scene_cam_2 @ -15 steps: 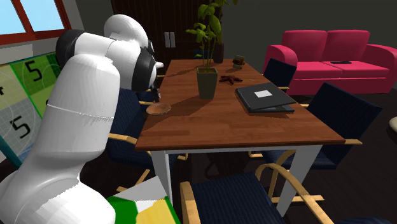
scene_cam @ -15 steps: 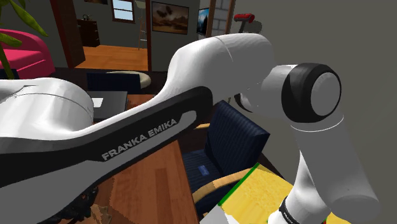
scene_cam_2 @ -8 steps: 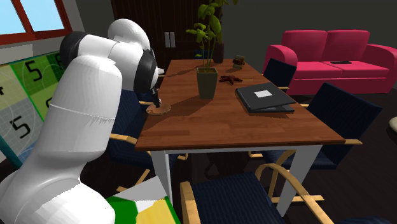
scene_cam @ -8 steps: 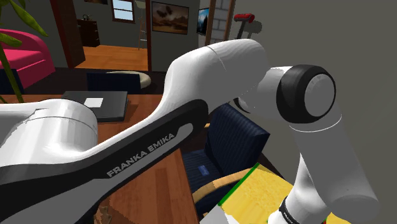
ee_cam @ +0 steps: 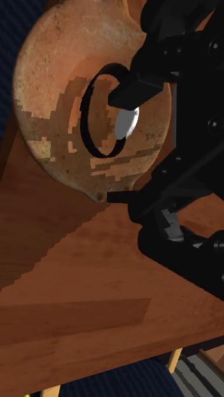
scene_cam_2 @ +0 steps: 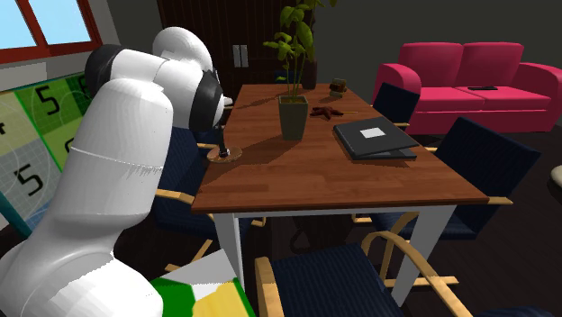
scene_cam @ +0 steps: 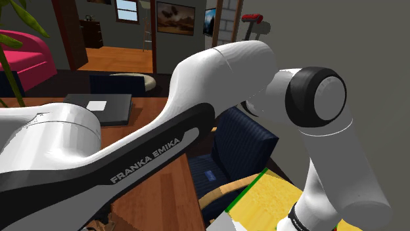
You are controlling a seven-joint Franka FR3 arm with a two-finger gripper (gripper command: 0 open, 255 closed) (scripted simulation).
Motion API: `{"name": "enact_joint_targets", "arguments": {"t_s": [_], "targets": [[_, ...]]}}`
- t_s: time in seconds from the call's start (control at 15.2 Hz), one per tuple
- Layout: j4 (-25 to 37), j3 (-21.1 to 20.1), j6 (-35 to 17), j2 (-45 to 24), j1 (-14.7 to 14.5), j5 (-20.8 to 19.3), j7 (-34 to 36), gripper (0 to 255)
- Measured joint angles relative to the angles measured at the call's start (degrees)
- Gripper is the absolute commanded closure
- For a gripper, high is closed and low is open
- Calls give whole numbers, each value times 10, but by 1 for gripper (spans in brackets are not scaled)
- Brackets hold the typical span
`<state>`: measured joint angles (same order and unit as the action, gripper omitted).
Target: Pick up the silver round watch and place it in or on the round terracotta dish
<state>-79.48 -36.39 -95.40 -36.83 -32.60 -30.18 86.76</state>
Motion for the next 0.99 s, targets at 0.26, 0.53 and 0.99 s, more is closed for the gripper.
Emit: {"name": "enact_joint_targets", "arguments": {"t_s": [0.26,0.53,0.99], "targets": [[0,0,0,0,0,0,0,0],[68,-1,56,-6,-22,2,-10,0],[88,-1,74,-9,-30,3,-13,0]]}}
